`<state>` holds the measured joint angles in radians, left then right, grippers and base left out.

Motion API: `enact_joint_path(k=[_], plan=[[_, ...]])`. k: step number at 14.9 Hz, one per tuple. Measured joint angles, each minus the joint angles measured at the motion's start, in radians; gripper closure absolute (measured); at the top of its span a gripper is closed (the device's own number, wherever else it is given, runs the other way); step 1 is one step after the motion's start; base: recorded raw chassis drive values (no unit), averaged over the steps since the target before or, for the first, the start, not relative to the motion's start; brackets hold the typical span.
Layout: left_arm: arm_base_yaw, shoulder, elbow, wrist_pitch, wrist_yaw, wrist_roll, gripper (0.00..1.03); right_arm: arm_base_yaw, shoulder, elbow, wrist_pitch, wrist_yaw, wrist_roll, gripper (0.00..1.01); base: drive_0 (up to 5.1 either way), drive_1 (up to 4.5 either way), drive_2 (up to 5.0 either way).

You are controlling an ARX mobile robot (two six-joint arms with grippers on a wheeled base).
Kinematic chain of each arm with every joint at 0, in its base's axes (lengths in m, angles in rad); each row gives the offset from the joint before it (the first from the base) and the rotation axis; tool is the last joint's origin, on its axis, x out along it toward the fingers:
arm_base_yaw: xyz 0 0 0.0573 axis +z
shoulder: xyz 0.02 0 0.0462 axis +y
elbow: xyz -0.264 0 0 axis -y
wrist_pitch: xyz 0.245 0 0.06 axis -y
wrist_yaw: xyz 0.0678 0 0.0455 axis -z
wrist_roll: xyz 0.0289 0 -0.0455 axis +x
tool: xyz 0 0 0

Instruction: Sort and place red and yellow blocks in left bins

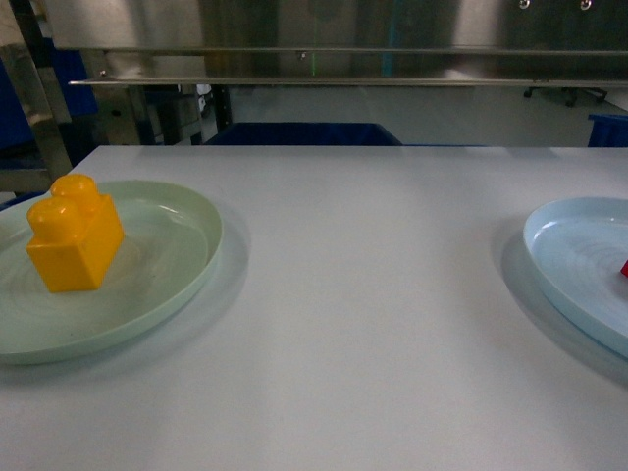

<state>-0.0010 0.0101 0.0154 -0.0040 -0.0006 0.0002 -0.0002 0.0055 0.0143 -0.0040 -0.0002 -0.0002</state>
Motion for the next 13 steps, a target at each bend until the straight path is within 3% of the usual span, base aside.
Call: enact_joint_path(k=[7,9,11,12,13], plan=[[-0.002,0.085,0.013,-0.02,0.011,-0.021,0.05,0.014,0.055,0.004,0.024,-0.011,0.003,0.03,0.0,0.0,0.0],[0.0,0.256,0.078,0.086,0.025,-0.018,0.05,0.043,0.233,0.051,0.158,0.001,0.01,0.03,0.0,0.0,0.0],[0.063,0.457,0.187,0.26,0.081,0.0,0.05,0.064,0.486,0.142,0.345,0.011,0.011,0.03,0.0,0.0,0.0],[0.091,0.638,0.277,0.352,0.119,0.007,0.05,0.068,0.705,0.237,0.462,0.025,0.016,0.03,0.0,0.0,0.0],[0.089,0.815,0.368,0.399,0.154,0.01,0.05,0.066,0.908,0.354,0.485,0.031,0.035,0.03,0.0,0.0,0.0]])
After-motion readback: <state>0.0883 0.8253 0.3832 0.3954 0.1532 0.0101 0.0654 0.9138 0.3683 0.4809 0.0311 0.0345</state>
